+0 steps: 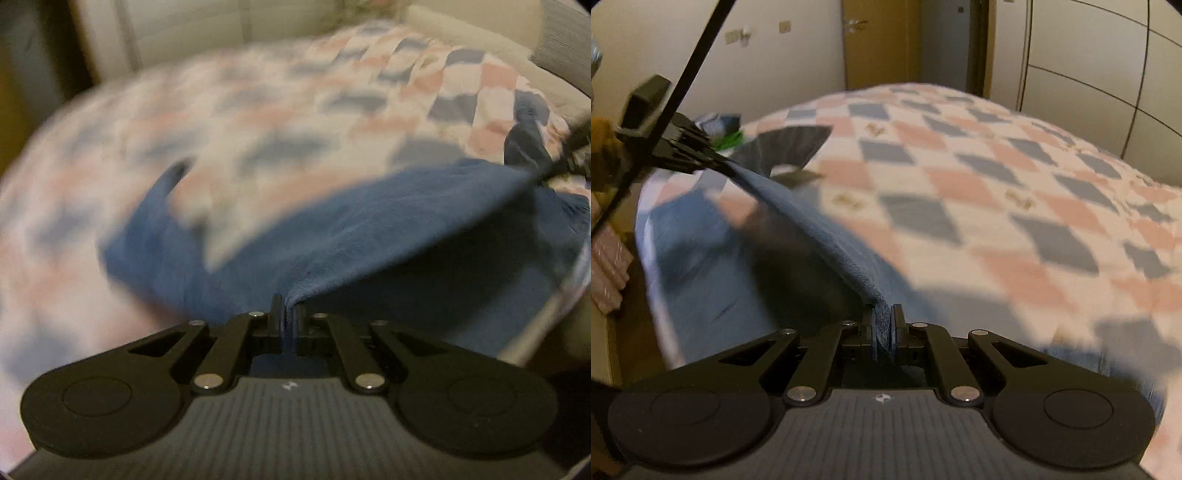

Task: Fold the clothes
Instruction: 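Grasp one leg hem with the left gripper while the right gripper grasps the other hem, then carry both hems with both grippers over onto the waistband, folding the jeans in half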

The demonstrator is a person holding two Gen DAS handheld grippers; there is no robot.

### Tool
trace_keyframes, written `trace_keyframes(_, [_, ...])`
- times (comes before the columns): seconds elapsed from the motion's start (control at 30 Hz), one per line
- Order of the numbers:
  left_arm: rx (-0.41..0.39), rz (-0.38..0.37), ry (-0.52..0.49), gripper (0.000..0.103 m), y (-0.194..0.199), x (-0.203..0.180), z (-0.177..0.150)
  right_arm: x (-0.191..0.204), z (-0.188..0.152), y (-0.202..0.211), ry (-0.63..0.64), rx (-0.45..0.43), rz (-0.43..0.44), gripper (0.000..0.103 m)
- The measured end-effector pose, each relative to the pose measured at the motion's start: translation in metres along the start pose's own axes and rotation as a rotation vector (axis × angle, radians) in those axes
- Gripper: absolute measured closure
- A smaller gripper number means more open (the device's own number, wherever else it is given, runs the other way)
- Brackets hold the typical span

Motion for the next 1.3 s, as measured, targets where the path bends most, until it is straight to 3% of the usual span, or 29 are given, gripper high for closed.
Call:
trace_keyframes(0.1, [0.059,-0.02,0.061,0.098,-0.015,-0.017,-0.049,0.039,-0.054,-0.019,-0.131,0.121,0.019,0.083])
trace_keyframes(0.17, [-0.017,-0.053,0.056,0.098,-0.018,-0.02,-0.048,0.048,-0.08,-0.028,-0.231,0.118,0.012,0.078])
trace_keyframes(0.27, [-0.143,-0.102,0.051,0.097,-0.017,-0.019,-0.042,0.034,-0.094,-0.027,-0.43,-0.008,0.057,0.058])
trace_keyframes(0.33, [-0.208,-0.121,0.055,0.095,-0.02,-0.02,-0.044,0.02,-0.102,-0.024,-0.568,-0.111,0.091,0.058])
trace_keyframes(0.43, [-0.236,-0.127,0.042,0.088,-0.026,-0.026,-0.058,0.019,-0.111,-0.016,-0.581,-0.234,0.081,0.058])
trace_keyframes(0.5, [-0.229,-0.12,0.002,0.081,-0.027,-0.033,-0.07,0.025,-0.12,-0.019,-0.586,-0.232,0.052,0.058])
trace_keyframes(0.63, [-0.152,-0.125,-0.048,0.078,-0.013,-0.043,-0.095,0.038,-0.138,-0.019,-0.617,-0.176,-0.017,0.057])
trace_keyframes(0.7, [-0.192,-0.12,-0.038,0.077,0.007,-0.041,-0.091,0.039,-0.139,-0.007,-0.655,-0.194,-0.022,0.056])
trace_keyframes(0.77, [-0.255,-0.093,-0.007,0.068,0.018,-0.034,-0.069,0.034,-0.134,0.01,-0.677,-0.236,-0.046,0.05])
trace_keyframes(0.83, [-0.28,-0.026,0.013,0.049,0.012,-0.027,-0.037,0.016,-0.121,0.029,-0.706,-0.298,-0.13,0.042])
trace_keyframes(0.97, [-0.211,0.069,0.057,0.045,-0.035,-0.012,0.035,-0.037,-0.104,0.046,-0.926,-0.384,-0.281,0.026])
trace_keyframes(1.1, [-0.053,0.182,0.149,0.045,-0.106,0.013,0.085,-0.071,-0.096,0.049,-1.095,-0.422,-0.324,0.022])
trace_keyframes(1.23, [0.109,0.31,0.152,0.047,-0.164,0.033,0.086,-0.083,-0.085,0.039,-1.116,-0.384,-0.348,0.022])
trace_keyframes(1.3, [0.124,0.302,0.17,0.048,-0.174,0.039,0.076,-0.082,-0.083,0.031,-1.113,-0.35,-0.354,0.022])
Point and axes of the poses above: each gripper's, at about its wrist camera, not at the fingertips, and y roughly against the way its jaws point, x to its left, z to its top, the point moved 5 cm from there along -y, roughly the way its jaws point, and after that the axes turned 3 degrees about y, right-handed, at the moved point
